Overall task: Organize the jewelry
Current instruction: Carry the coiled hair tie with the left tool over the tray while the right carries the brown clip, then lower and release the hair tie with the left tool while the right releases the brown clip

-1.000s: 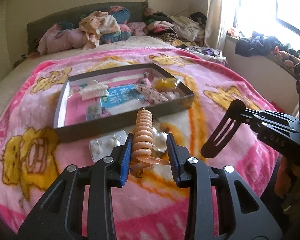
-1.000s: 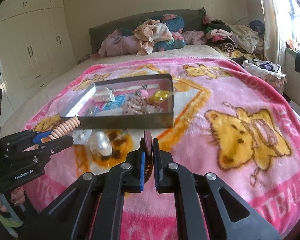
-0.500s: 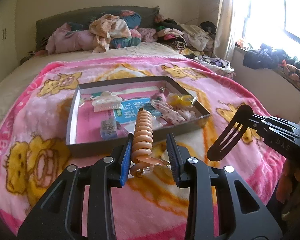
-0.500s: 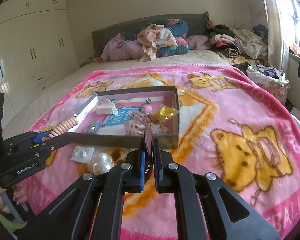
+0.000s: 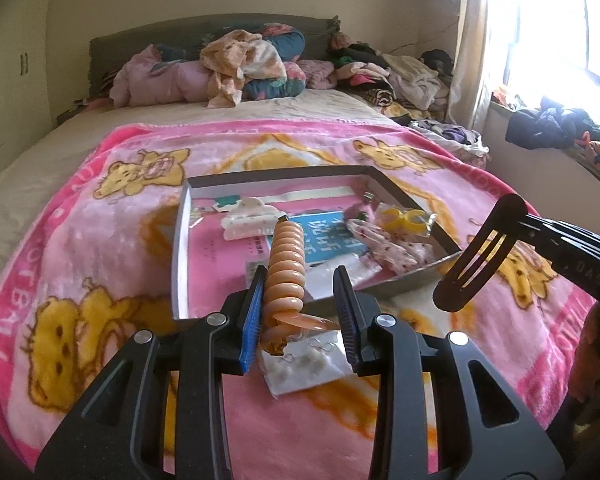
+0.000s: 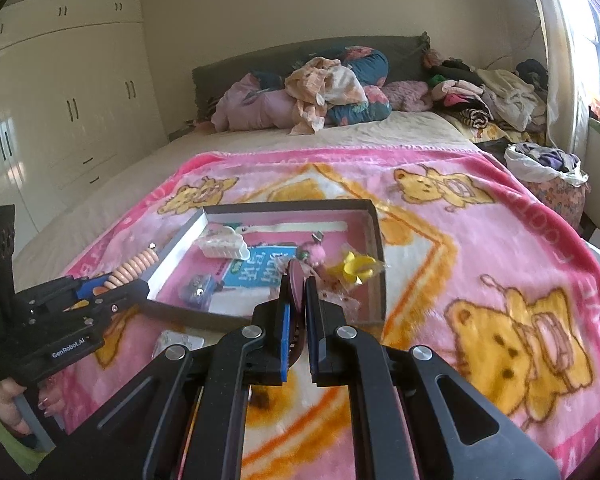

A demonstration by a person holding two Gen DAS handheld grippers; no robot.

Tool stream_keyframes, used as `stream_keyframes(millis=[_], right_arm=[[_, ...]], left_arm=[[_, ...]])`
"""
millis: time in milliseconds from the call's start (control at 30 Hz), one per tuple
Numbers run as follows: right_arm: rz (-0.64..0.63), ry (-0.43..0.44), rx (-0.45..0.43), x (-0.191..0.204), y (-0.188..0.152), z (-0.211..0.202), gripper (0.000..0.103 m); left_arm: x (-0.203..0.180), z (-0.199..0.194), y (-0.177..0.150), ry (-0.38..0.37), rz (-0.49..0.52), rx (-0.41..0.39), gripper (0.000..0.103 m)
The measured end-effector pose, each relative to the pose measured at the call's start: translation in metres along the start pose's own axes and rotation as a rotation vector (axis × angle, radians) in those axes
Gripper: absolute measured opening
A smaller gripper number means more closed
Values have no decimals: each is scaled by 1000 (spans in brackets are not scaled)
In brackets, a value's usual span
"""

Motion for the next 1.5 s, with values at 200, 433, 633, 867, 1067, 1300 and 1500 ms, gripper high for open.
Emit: stream_keyframes(millis=[200,433,633,867,1067,1300,1500], right_arm=[[-5,16,5,6,9,16,7],[0,29,6,10,19,34,7],[-7,37,8,15,26,47,7],[30,42,13,11,32,63,7],[73,71,13,7,38,79,7],[101,71,26,1,40,99,7],[107,54,46,-3,35,115,7]], left_arm=[[14,11,3,26,-4,6,25],[29,24,11,46,-18,9,25],[35,34,18,54,-22,9,25],[40,51,26,59,-27,17,25],[42,67,27,58,-31,36,25],[49,84,23,62,-55,58,25],[50,95,20,64,-53,73,25]])
Point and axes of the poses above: each gripper's, at about its wrist camera, not at the fingertips, and z roughly the way its jaws point, x to its left, y to its top, the point moved 9 cm from there along z, roughly the way its jaws point, and after that the axes turned 1 degree about -z, right-handed, at the moved point
